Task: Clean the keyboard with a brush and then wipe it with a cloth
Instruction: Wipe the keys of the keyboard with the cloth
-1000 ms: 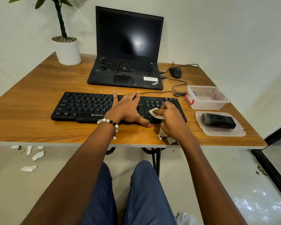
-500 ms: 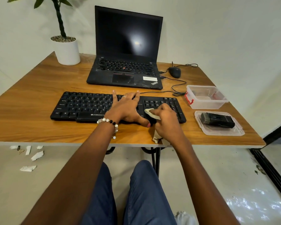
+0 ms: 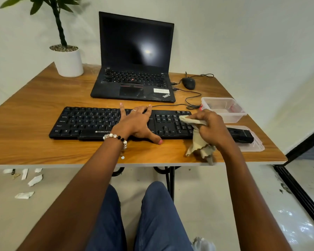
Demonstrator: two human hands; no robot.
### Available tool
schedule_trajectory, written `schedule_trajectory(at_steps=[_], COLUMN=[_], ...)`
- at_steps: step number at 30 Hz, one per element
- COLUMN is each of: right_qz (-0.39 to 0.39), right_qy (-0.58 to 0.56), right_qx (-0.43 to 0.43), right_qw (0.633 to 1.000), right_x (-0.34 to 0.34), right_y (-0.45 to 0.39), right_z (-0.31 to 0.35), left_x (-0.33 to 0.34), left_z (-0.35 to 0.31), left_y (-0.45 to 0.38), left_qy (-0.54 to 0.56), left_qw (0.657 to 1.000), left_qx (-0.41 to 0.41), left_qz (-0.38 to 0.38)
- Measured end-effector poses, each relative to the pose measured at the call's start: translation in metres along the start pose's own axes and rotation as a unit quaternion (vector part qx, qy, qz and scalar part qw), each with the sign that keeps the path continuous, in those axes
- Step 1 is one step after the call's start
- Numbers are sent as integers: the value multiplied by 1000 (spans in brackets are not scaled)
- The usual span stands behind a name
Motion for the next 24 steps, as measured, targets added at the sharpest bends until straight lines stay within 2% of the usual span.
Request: schedule_trajectory(at_steps=[3,5,7,13,15,20,24], right_qz=[-119,-163,-176,-115,-86,25,11], right_qy=[-107,-100,-56,156,204,224,232], right_qx=[56,68,67,80,60,-10,0], right_qw=[986,979,980,978,973,974,973], right_x=[-8,-8,-3,33,42,51,35], right_y=[-8,-17,-33,-74,-78,-84,-87], right_z=[-6,-6,-6,-16,-14,-15,-25], left_x=[-5,-8,-11,-8,-5,-4,-3], left_z=[-6,-13,-22,-25,-25,-26,-25], left_y=[-2,-5,-9,-20,-20,-22,-22], left_qy=[1,22,31,26,21,22,22], left_qw=[1000,999,999,999,999,999,999], left_qx=[11,25,36,26,23,22,23], left_qz=[10,19,25,22,16,15,10])
Point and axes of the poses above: each hand's wrist, its own y-axis away from the middle knuckle, its own x-axis out of the palm, z = x × y, the point moved 4 cm from there along -y, towards the middle knuckle, and after that the axes turned 14 degrees about -y, right-handed, at the moved point
